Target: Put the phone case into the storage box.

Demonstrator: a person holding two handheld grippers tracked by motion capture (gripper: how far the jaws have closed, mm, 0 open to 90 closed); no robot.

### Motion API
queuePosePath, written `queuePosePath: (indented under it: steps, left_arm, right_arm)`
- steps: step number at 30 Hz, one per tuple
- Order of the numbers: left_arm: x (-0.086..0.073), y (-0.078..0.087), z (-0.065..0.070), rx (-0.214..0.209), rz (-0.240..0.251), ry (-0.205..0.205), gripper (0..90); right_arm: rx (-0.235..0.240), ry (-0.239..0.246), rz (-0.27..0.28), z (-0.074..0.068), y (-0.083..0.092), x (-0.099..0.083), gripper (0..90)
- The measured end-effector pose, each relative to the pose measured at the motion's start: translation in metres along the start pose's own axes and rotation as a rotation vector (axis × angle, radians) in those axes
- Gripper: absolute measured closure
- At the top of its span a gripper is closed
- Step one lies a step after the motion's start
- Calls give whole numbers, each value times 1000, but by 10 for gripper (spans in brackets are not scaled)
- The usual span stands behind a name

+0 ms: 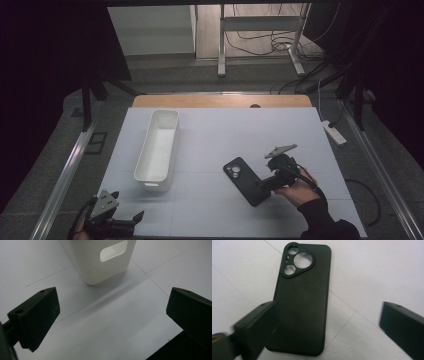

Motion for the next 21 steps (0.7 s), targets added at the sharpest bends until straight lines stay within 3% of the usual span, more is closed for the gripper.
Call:
queuePosePath:
  steps: [12, 21]
  left_arm:
    - [0, 0, 0, 0, -3, -2, 0]
    - [0, 0, 0, 0, -4, -4, 0]
  right_arm:
    - [7, 45, -1, -13, -9, 4, 0]
    - [10, 44, -12, -23, -18, 6, 0]
Point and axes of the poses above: each handheld gripper's, and its own axes: y roughly backward along the jaws, x roughly out of its top, z roughly to its right, the point moved 10 cm from there along -y, roughly forward along the jaws, and after that the axes turned 5 degrees about x, right-handed, at the moved point
